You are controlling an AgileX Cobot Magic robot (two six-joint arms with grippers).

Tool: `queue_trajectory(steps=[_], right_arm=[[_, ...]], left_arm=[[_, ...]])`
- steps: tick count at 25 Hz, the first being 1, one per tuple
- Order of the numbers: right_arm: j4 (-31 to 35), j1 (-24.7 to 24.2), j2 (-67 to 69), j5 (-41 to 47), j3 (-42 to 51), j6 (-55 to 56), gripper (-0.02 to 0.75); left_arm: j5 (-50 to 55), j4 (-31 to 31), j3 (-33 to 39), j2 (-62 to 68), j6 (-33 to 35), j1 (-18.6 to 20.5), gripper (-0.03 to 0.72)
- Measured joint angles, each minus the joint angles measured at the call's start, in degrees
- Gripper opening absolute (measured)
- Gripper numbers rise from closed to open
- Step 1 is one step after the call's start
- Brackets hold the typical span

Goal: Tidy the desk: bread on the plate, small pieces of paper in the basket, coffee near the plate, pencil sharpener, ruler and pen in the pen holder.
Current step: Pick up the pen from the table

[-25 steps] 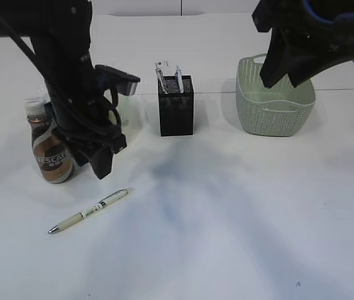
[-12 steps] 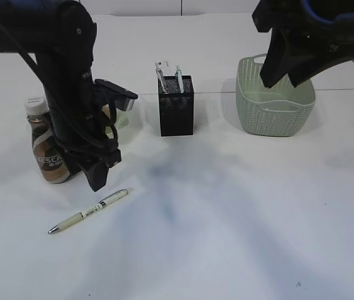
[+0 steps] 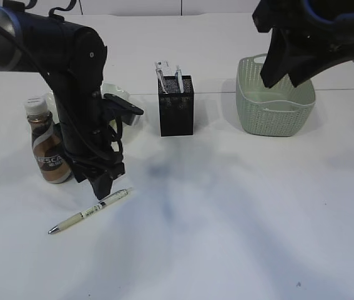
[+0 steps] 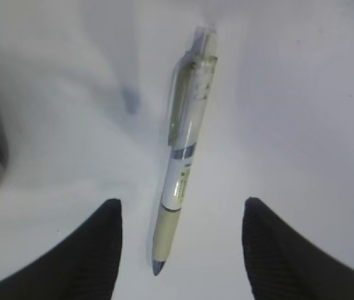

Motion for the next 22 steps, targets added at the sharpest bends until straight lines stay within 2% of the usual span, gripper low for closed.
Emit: queue_trajectory(steps=[22], right_arm=[[0.0,0.0,0.0,0.0,0.0,0.0,0.334]], left_arm=[[-4.16,-1.73,0.0,2.95,3.7,0.0,0.426]])
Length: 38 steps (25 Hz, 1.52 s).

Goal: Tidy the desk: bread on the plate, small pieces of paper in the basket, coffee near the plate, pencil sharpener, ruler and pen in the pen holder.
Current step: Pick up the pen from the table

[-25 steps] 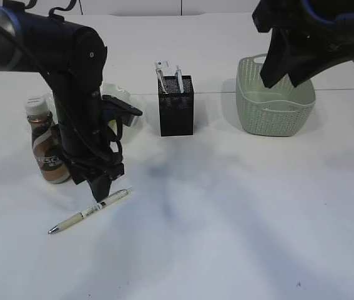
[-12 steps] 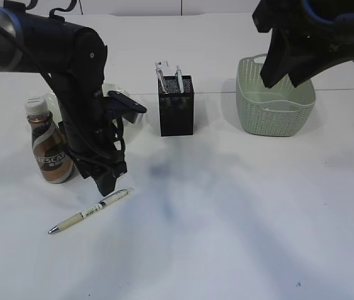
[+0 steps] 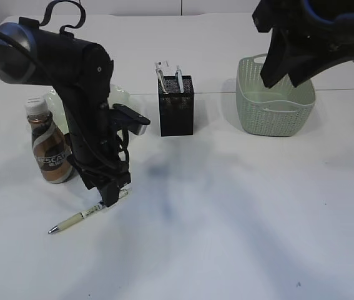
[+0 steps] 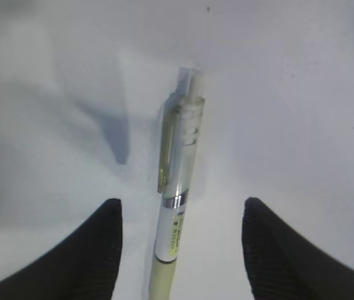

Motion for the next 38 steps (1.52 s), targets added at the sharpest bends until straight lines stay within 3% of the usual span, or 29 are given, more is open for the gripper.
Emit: queue_trajectory(steps=[38], right_arm=[[-0.53,0.0,0.0,0.0,0.0,0.0,0.334]], left_arm=[[2.65,0.79,0.0,0.83,0.16,0.7,0.394]])
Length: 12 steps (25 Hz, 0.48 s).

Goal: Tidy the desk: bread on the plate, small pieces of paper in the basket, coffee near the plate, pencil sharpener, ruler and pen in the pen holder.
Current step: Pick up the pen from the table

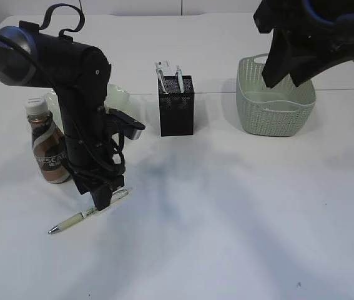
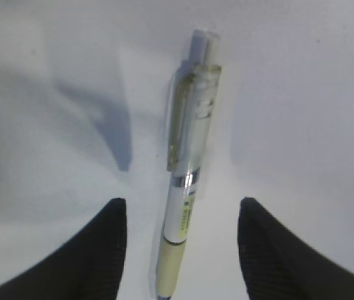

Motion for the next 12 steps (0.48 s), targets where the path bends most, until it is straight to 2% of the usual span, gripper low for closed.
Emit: queue_trajectory(steps=[12], right_arm=[[-0.13,0.0,0.0,0.0,0.0,0.0,0.334]], left_arm=[[-0.46,-0.48,0.0,0.09,0.0,0.0,0.394]])
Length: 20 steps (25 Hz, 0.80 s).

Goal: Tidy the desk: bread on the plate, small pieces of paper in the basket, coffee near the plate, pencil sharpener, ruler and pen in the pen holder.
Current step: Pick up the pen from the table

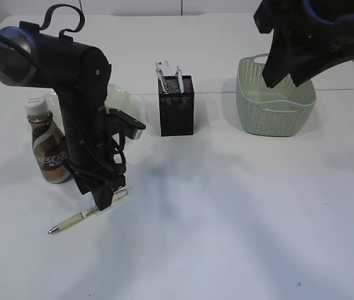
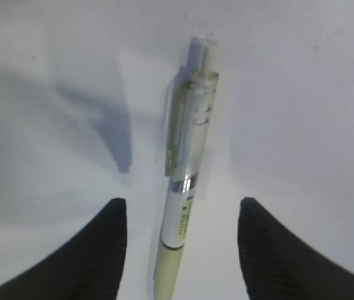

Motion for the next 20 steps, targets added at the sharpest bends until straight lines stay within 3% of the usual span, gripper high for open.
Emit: queue_trajectory(steps=[20], right_arm=[[-0.81,0.0,0.0,0.0,0.0,0.0,0.334]], left_arm=[[0.1,0.0,0.0,2.77,0.0,0.0,0.394]])
